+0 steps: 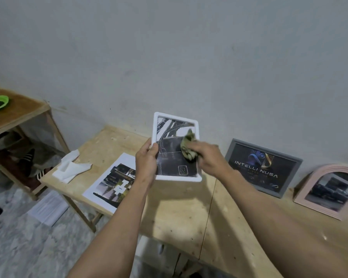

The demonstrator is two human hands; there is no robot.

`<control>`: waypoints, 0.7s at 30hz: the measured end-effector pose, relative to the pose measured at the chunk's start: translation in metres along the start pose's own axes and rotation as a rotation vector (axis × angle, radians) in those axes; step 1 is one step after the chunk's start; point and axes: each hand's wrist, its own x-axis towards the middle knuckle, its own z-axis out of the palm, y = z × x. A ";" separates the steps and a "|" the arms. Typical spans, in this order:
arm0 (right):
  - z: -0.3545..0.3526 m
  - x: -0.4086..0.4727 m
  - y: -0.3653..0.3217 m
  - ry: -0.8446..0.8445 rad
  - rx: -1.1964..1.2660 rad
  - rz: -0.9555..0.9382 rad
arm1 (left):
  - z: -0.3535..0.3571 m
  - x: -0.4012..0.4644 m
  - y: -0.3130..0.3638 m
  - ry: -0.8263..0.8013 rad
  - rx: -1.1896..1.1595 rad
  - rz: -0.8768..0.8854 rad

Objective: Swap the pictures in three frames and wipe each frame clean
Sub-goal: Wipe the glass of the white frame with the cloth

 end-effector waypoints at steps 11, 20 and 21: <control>0.036 -0.043 -0.031 -0.152 0.299 0.224 | 0.005 -0.009 -0.015 0.014 0.050 -0.044; -0.001 -0.002 -0.075 -0.213 0.788 0.375 | -0.009 -0.018 -0.020 -0.051 0.002 -0.110; -0.015 0.010 -0.076 -0.068 0.847 0.382 | -0.010 -0.020 -0.020 -0.068 0.022 -0.102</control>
